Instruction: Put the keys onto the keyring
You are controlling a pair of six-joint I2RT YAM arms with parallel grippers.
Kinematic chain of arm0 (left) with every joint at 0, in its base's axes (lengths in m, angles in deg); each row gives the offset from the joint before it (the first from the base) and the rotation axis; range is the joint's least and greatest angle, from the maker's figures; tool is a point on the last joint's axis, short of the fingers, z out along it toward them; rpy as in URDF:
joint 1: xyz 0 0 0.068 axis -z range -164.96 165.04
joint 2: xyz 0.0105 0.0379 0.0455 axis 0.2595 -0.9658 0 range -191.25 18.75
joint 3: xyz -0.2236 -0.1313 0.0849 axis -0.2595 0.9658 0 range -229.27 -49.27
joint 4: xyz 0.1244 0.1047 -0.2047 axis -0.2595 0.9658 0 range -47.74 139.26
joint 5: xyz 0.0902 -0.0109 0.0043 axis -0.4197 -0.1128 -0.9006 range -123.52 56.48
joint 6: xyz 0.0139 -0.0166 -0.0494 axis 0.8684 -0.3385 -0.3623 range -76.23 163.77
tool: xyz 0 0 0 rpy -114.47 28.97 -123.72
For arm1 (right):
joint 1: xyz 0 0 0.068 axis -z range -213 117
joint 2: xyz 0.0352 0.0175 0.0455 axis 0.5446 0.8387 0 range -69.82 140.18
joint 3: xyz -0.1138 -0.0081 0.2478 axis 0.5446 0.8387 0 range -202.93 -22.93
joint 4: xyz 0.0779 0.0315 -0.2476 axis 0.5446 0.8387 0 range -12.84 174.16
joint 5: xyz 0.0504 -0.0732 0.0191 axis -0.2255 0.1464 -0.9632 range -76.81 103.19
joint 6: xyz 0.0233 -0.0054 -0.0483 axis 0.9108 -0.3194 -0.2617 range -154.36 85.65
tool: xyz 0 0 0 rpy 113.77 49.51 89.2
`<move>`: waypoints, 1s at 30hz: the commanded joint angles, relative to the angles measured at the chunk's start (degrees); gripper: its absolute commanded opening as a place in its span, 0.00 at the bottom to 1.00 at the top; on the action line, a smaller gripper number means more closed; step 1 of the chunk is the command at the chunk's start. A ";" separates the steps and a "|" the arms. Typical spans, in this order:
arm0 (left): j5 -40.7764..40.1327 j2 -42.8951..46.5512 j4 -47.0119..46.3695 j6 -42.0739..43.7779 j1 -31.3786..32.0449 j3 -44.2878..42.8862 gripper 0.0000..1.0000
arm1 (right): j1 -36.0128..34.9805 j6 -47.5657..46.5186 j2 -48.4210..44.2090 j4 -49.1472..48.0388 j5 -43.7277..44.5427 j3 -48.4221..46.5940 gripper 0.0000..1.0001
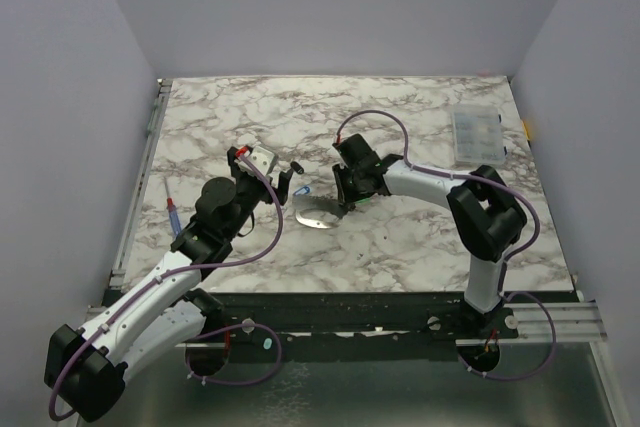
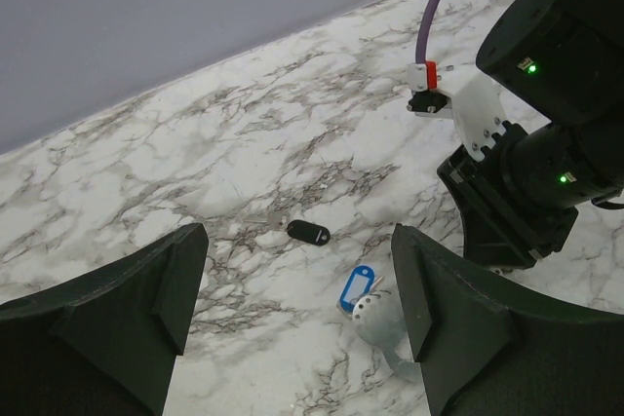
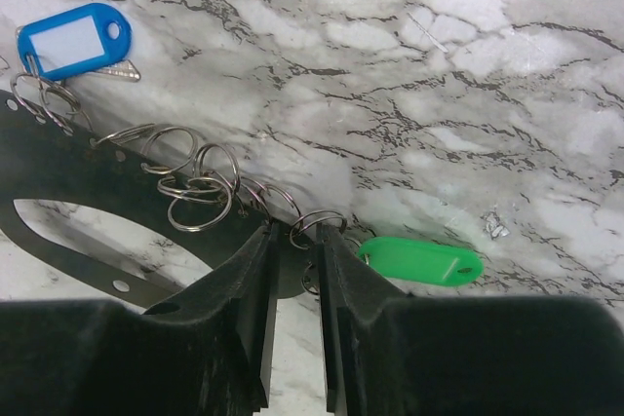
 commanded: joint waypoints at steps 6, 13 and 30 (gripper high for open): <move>1.34 -0.30 -0.51 0.61 0.15 0.53 0.83 | -0.29 -1.47 1.42 0.08 2.33 0.76 0.10; 1.30 -0.30 -0.47 0.69 0.20 0.53 0.83 | -0.28 -2.18 -1.08 -0.34 3.09 1.32 0.01; 1.56 0.45 -0.47 0.56 0.10 0.53 0.83 | -0.29 -7.17 -12.07 -5.69 3.66 5.97 0.01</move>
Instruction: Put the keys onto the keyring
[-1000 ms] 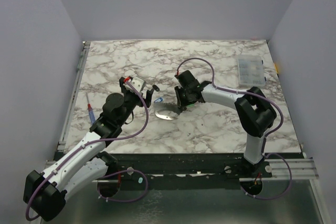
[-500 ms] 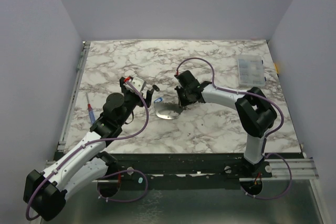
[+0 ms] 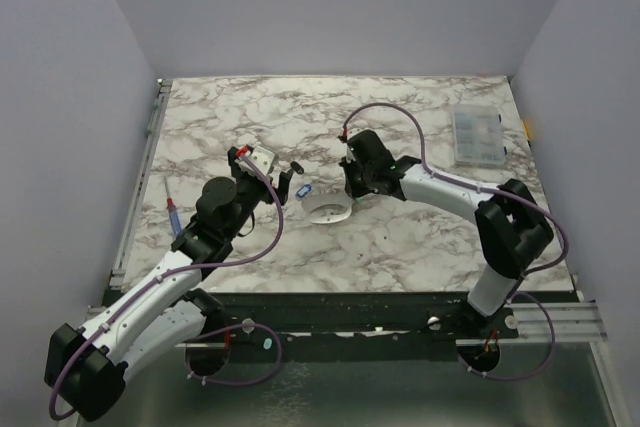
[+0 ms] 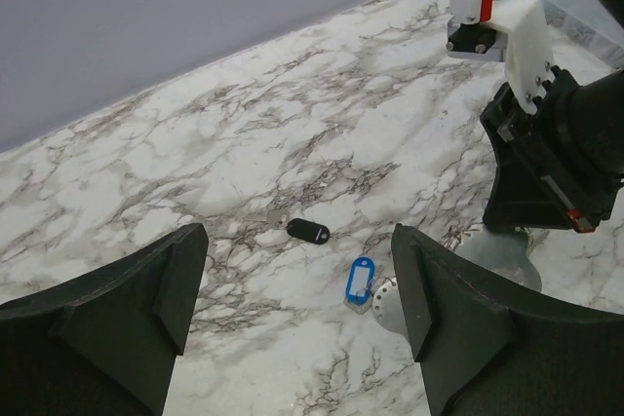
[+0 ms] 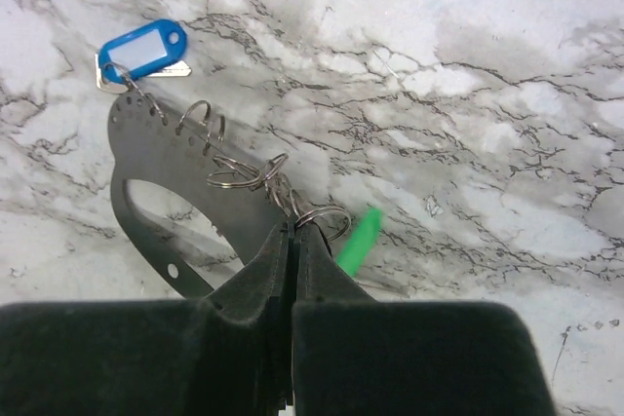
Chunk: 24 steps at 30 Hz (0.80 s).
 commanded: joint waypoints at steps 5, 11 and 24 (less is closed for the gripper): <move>1.90 1.43 -0.78 0.27 0.14 0.58 0.84 | -0.30 -4.50 -8.99 -8.42 -0.79 5.24 0.01; 3.59 2.51 -1.28 0.16 0.16 0.77 0.85 | -0.31 -9.25 -15.60 -16.48 -7.18 9.68 0.01; 12.97 7.75 -5.50 -0.53 0.14 2.63 0.93 | -0.29 -20.96 -29.30 -30.49 -25.67 18.77 0.01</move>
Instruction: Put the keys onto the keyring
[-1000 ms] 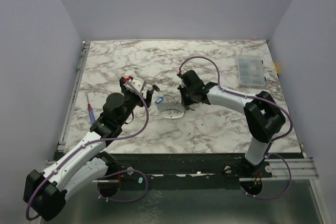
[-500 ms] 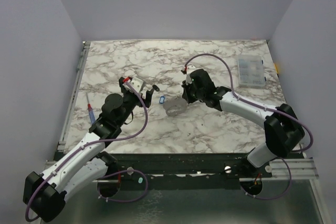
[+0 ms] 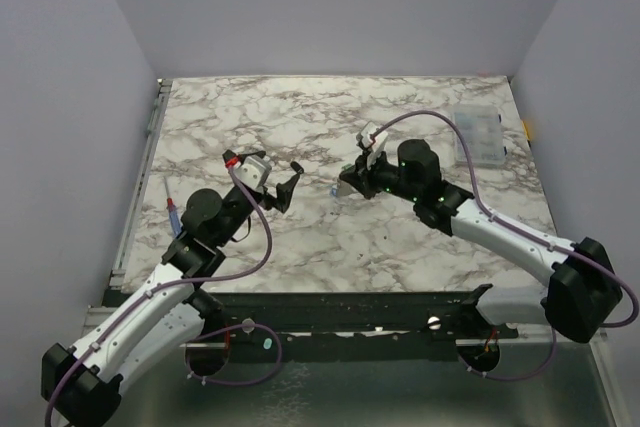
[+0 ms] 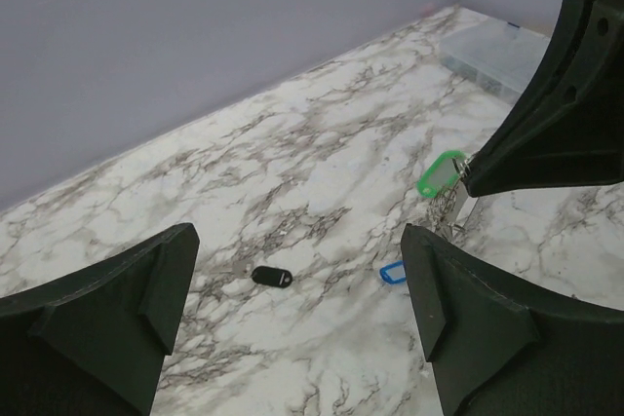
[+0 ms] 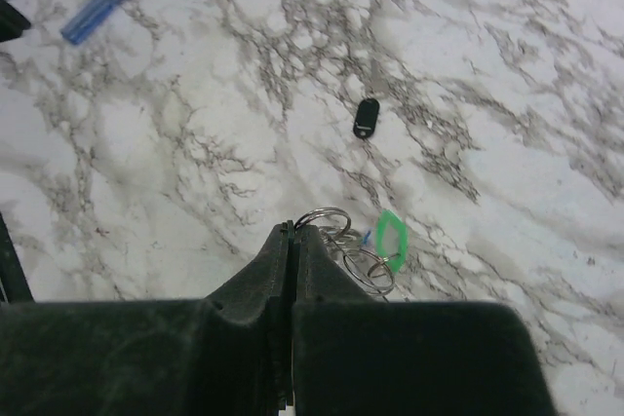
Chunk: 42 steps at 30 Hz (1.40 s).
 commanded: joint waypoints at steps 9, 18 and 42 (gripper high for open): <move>17.09 5.22 -3.10 2.47 0.15 1.34 0.83 | -0.27 -9.73 -6.40 -2.56 -26.63 0.55 0.01; 30.92 8.87 -4.96 9.14 0.06 6.07 0.80 | 0.17 -13.76 -2.58 10.44 -41.35 -6.62 0.01; 52.89 3.42 -8.42 13.82 0.36 7.60 0.40 | 0.20 -19.50 3.04 26.11 -60.74 -15.36 0.01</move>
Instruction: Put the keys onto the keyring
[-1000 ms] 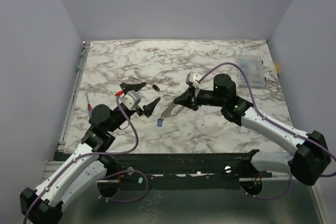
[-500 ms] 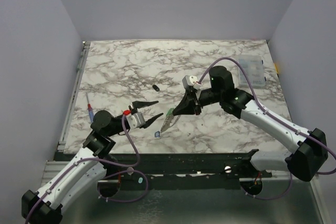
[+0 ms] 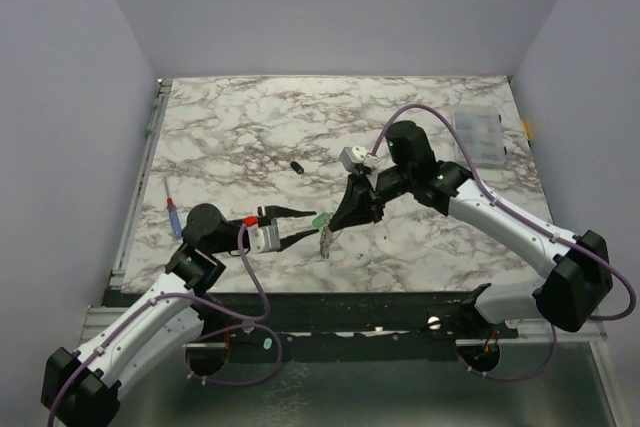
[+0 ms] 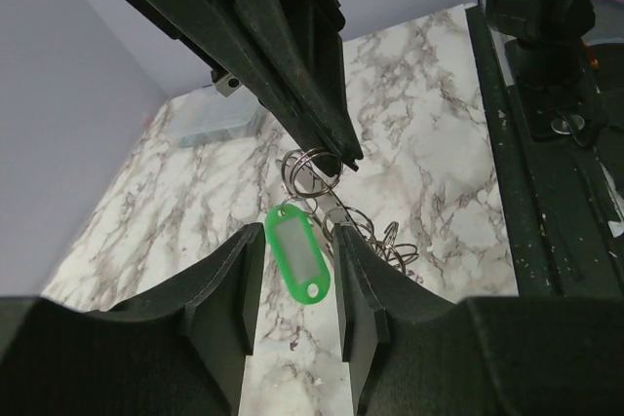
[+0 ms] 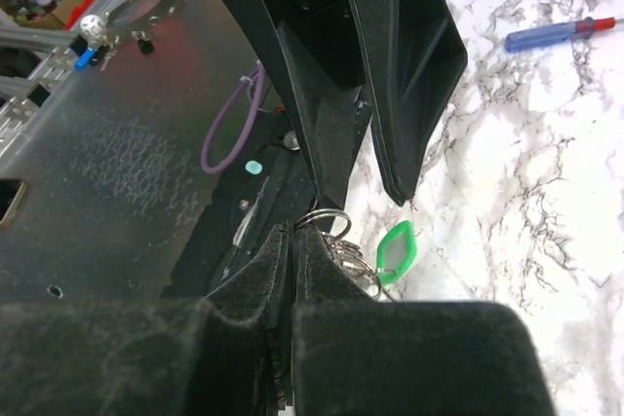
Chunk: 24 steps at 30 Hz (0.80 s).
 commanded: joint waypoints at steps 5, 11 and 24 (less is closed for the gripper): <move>4.93 -1.66 -2.03 0.01 0.82 -0.76 0.40 | 0.11 -1.73 1.44 3.64 -5.79 -2.74 0.01; 5.34 -2.39 -2.28 -0.05 1.28 -1.02 0.37 | 0.11 -1.77 2.79 4.54 -6.68 -3.31 0.01; 7.15 -4.50 -2.89 -0.47 1.82 -1.72 0.32 | 0.06 -2.20 4.97 6.89 -9.04 -5.15 0.01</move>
